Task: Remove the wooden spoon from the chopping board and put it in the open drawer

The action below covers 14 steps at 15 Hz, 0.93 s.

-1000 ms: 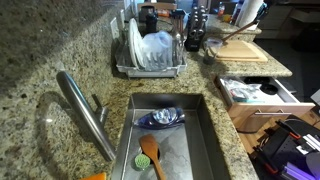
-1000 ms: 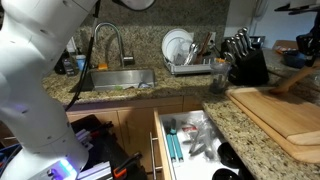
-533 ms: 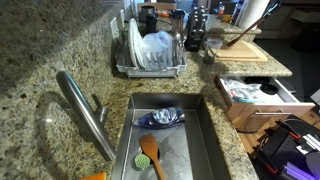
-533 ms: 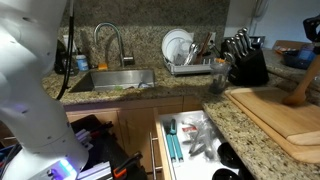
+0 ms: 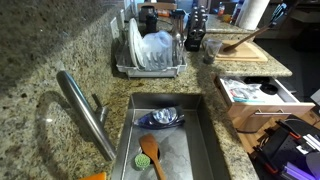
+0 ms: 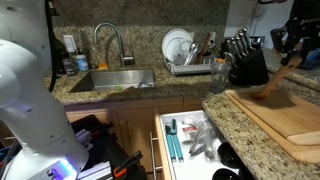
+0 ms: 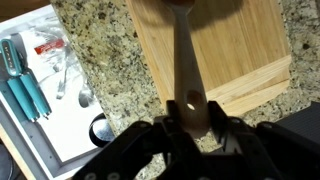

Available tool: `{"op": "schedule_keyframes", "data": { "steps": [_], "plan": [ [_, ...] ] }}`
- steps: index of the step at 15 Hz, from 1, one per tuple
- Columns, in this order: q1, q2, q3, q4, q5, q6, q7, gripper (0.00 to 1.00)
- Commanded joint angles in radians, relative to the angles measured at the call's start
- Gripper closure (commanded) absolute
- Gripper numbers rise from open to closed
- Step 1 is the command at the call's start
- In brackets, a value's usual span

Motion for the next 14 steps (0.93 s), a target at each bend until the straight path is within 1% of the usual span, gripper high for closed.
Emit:
{"op": "schedule_keyframes", "data": {
  "steps": [1, 2, 3, 5, 8, 11, 13, 14],
  "plan": [
    [-0.015, -0.009, 0.020, -0.010, -0.009, 0.003, 0.004, 0.65],
    [-0.014, -0.012, 0.020, -0.017, -0.009, 0.007, 0.004, 0.65],
    [-0.008, -0.034, 0.022, -0.047, -0.015, 0.019, -0.011, 0.90],
    [0.028, -0.161, 0.026, -0.212, -0.057, 0.133, -0.045, 0.90],
    [0.043, -0.268, 0.038, -0.339, -0.107, 0.233, -0.078, 0.90],
    [0.041, -0.386, 0.047, -0.490, -0.162, 0.243, -0.043, 0.90],
    [0.025, -0.435, 0.054, -0.545, -0.186, 0.207, -0.029, 0.90],
    [0.017, -0.454, 0.054, -0.559, -0.180, 0.169, -0.035, 0.90]
  ]
}}
